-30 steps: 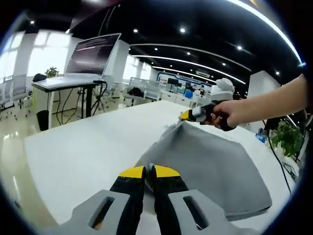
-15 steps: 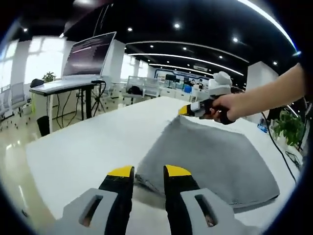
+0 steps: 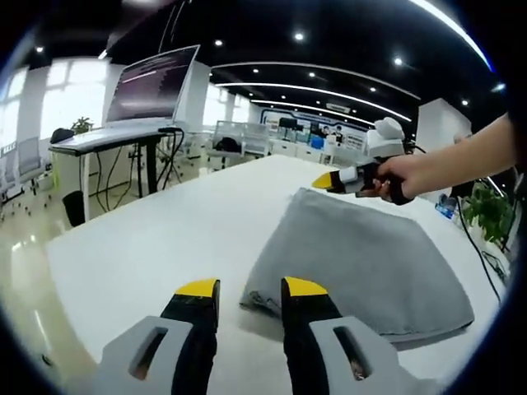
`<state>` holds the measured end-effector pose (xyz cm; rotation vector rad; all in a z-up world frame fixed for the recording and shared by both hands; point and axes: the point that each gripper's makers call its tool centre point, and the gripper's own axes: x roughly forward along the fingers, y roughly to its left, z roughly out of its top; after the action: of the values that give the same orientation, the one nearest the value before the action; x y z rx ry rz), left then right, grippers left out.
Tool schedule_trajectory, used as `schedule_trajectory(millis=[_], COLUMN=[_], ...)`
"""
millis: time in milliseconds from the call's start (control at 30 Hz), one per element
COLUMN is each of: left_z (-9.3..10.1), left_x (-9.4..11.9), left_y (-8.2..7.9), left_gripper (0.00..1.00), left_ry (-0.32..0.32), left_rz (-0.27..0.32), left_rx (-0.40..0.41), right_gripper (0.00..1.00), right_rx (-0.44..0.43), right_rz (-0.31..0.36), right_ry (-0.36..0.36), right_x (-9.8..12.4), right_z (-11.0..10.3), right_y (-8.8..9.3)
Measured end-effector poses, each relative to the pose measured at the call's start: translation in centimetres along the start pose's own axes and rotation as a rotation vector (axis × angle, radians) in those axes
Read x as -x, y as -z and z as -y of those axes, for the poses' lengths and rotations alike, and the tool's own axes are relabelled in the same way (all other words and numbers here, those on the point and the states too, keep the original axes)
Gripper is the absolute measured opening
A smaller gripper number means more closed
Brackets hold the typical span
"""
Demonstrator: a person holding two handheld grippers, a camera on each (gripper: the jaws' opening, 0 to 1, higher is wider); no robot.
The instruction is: Fold the towel on the table until its edges align and the towel forms a compact rectangular stack.
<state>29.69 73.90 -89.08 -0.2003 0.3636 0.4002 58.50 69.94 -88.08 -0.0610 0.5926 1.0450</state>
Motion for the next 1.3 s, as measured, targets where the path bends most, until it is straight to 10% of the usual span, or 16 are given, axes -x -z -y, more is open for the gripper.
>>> schedule_trajectory(millis=[1300], left_z=[-0.2], left_x=[0.1], left_y=[1.2], left_gripper=[0.26], left_ry=[0.072], left_rz=[-0.152], left_rx=[-0.149], right_gripper=[0.37], right_rx=[0.109], right_rz=[-0.120], right_ry=[0.207], right_x=[12.7], right_z=[12.4], right_y=[6.1])
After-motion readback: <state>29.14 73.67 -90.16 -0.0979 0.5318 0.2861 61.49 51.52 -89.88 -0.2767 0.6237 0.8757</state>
